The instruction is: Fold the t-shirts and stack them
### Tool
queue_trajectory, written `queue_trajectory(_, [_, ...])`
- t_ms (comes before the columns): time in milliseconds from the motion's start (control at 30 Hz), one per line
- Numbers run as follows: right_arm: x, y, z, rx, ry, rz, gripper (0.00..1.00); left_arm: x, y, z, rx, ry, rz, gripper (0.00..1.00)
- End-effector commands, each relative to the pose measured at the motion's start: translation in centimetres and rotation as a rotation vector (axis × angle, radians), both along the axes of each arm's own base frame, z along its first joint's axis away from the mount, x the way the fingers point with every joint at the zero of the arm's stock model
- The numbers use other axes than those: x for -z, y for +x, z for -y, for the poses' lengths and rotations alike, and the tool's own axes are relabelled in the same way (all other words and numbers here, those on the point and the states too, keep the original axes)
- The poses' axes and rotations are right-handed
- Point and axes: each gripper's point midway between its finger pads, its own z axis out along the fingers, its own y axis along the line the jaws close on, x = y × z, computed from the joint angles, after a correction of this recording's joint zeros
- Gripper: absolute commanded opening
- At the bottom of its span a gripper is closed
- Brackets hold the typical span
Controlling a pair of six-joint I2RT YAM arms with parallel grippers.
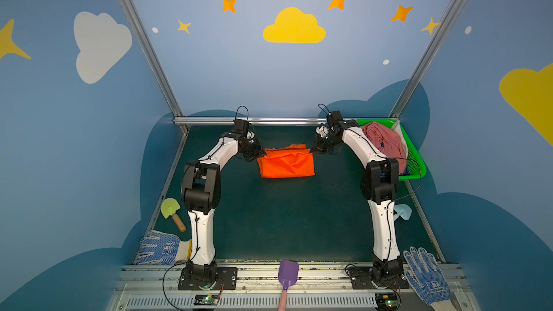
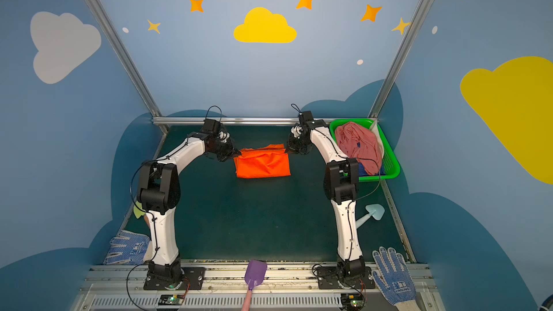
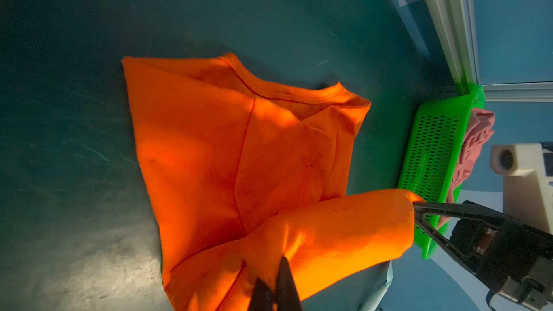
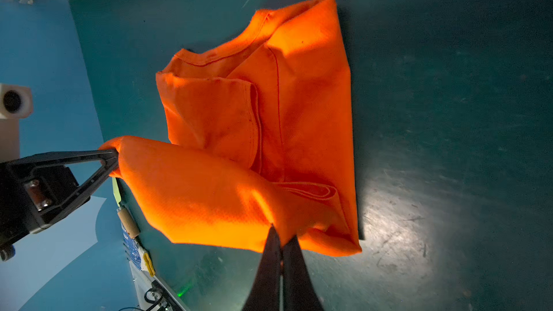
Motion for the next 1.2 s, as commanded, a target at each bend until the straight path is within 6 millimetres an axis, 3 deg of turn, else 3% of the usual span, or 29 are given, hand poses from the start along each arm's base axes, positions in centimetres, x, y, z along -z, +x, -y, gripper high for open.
queue_trajectory(0, [-2.1, -2.4, 0.1, -0.021, 0.013, 0.022, 0.0, -2.6, -1.7, 0.3, 0.008, -0.034, 0.044, 0.05])
queue_trajectory(133, [-2.4, -6.1, -0.2, -0.031, 0.019, 0.03, 0.0, -2.9, -5.6, 0.3, 0.004, -0.024, 0.042, 0.05])
queue_trajectory(467, [-0.1, -17.5, -0.8, -0.063, -0.011, -0.019, 0.0, -1.4, -17.3, -0.4, -0.034, 0.052, -0.001, 0.05])
queue_trajectory(667, [-1.0, -21.0, -0.4, -0.046, -0.007, 0.012, 0.0, -1.6, -21.5, -1.2, -0.078, 0.062, 0.008, 0.05])
queue_trajectory(767, [-2.0, -21.1, -0.2, -0.04, -0.009, 0.04, 0.0, -2.2, -21.9, -2.0, -0.12, 0.072, 0.032, 0.05])
queue_trajectory(900, [-3.4, -19.9, -0.6, -0.053, -0.015, 0.071, 0.0, -3.1, -20.9, -2.7, -0.141, 0.112, 0.075, 0.05])
queue_trajectory(1167, [-4.8, -13.9, -2.2, -0.077, -0.011, 0.094, 0.0, -5.0, -15.3, -3.4, -0.118, 0.121, 0.097, 0.05])
